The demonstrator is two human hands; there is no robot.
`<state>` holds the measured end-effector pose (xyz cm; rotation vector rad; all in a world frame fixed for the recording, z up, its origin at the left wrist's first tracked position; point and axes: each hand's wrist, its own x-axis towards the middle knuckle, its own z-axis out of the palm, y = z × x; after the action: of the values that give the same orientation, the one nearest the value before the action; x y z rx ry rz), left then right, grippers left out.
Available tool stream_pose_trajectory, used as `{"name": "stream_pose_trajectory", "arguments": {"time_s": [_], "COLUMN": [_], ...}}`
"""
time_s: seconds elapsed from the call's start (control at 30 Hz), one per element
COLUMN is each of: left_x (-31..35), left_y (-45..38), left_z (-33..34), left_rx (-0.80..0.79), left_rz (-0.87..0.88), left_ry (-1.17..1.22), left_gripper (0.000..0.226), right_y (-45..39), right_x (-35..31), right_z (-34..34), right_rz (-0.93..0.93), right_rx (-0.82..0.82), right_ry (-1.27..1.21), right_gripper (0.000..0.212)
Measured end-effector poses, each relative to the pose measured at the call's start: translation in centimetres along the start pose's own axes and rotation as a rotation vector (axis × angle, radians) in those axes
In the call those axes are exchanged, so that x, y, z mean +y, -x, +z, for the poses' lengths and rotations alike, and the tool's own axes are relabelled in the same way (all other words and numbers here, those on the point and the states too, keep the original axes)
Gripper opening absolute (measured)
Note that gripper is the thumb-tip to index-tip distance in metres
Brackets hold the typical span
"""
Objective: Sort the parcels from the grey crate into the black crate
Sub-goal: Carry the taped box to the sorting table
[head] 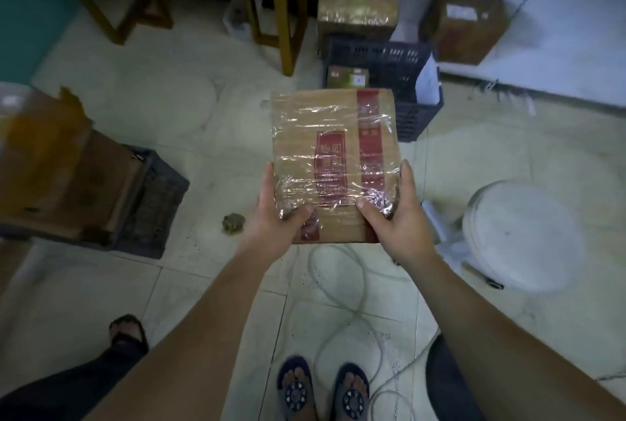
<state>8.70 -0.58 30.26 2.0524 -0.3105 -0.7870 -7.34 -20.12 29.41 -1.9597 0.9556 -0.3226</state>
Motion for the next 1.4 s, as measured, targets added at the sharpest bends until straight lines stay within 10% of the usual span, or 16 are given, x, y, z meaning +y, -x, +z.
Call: {"name": "stream_pose_trajectory", "arguments": {"time_s": [0.63, 1.4], "left_x": [23.7, 37.4], "left_y": [4.3, -19.4], "left_z": [-18.8, -28.6], "left_rx": [0.180, 0.362], "left_rz": [0.189, 0.147], "left_ry": [-0.017, 0.017], "left_gripper": [0.108, 0.102], "right_y": [-6.1, -35.8], "right_x": [-29.4, -44.3], "right_z": [-8.5, -4.3], "right_rz": [-0.250, -0.395], "right_rx": [0.041, -0.095], "right_ry": [0.157, 0.126], "right_gripper": [0.103, 0.097]}}
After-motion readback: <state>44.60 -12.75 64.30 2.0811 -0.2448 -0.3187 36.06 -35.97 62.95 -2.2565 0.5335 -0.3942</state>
